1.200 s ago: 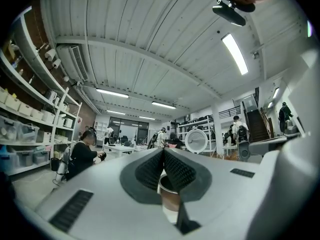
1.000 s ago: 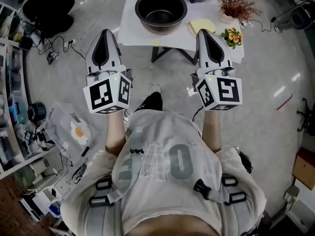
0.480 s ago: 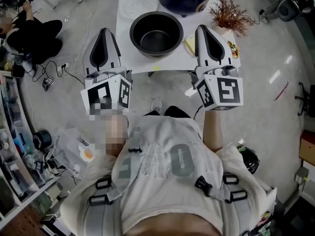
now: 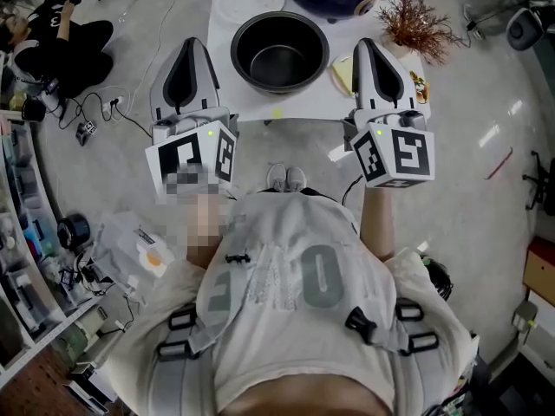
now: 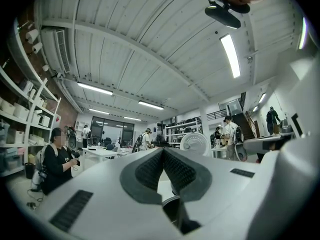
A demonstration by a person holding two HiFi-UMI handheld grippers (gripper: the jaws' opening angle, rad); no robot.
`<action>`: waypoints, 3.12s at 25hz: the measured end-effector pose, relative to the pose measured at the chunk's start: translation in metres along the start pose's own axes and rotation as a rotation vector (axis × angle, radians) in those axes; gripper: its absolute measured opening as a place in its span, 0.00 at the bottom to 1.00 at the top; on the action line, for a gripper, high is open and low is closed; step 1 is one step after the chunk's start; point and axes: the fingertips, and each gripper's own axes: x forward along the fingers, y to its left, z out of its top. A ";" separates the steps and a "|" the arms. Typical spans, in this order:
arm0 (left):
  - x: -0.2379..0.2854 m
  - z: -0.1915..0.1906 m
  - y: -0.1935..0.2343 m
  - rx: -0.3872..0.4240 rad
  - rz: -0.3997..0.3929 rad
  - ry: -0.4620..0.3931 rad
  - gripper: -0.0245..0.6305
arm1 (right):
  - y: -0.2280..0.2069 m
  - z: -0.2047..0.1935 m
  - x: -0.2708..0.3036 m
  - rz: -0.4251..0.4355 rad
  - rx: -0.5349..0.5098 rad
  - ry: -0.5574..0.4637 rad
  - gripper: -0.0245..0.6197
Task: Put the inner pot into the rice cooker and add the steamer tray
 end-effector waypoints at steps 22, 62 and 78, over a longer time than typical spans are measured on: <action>0.002 0.005 0.021 -0.230 -0.050 -0.040 0.56 | -0.017 0.001 0.015 0.099 0.215 -0.029 0.64; 0.051 -0.274 0.028 -1.620 -0.043 0.444 0.51 | -0.049 -0.249 0.063 0.035 1.528 0.255 0.59; 0.057 -0.283 0.015 -1.591 -0.057 0.505 0.24 | -0.046 -0.252 0.062 0.026 1.546 0.288 0.36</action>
